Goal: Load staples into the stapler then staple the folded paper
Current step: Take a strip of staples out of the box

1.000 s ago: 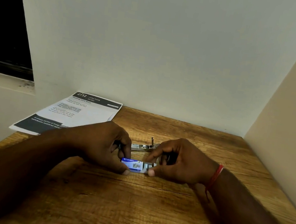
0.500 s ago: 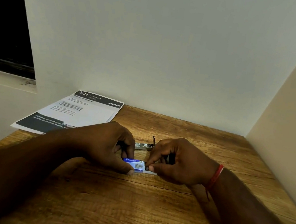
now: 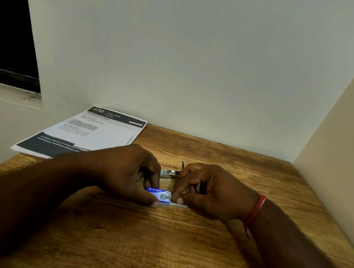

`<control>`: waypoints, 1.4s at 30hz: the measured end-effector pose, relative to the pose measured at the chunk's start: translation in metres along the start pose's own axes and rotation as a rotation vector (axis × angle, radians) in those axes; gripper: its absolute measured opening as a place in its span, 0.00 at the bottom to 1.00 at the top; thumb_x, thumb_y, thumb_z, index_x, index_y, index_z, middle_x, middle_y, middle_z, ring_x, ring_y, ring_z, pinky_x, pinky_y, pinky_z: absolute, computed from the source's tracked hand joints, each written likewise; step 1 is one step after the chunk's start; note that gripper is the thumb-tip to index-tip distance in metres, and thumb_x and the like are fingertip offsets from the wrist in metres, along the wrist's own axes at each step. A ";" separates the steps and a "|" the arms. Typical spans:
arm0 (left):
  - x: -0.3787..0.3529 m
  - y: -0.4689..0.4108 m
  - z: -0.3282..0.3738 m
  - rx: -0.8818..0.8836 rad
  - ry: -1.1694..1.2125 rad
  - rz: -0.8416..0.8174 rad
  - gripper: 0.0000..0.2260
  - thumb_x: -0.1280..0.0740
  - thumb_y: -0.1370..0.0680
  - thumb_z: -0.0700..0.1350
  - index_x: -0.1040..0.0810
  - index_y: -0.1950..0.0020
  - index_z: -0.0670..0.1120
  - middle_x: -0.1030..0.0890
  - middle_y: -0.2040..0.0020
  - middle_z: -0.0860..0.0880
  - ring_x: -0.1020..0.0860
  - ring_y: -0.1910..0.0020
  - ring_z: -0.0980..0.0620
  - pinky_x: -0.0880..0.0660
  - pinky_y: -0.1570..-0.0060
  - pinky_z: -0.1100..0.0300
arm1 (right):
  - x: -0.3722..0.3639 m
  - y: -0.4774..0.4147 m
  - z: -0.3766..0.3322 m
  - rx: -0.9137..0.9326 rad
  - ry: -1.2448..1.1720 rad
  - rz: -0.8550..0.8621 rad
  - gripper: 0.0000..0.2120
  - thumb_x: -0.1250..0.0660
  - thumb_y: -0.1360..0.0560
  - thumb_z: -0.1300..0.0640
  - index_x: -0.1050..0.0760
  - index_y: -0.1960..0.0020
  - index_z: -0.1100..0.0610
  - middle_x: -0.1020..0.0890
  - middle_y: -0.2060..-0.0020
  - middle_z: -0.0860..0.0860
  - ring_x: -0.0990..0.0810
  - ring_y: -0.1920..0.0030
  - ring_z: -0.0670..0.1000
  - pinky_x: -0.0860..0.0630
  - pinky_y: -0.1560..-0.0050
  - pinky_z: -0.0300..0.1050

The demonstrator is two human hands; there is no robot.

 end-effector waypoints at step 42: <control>0.008 -0.004 0.003 0.053 0.788 0.665 0.09 0.23 0.19 0.49 0.08 0.59 0.55 0.15 0.67 0.55 0.22 0.67 0.61 0.26 0.63 0.68 | 0.036 0.009 -0.025 0.170 0.018 0.758 0.10 0.20 0.20 0.59 0.09 0.40 0.54 0.08 0.47 0.45 0.10 0.48 0.42 0.13 0.47 0.41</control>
Point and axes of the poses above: each hand's wrist, its own y-axis away from the middle knuckle, its own x-axis out of the back of the hand, z = x × y, the point moved 8 cm from there along -y, towards the middle knuckle
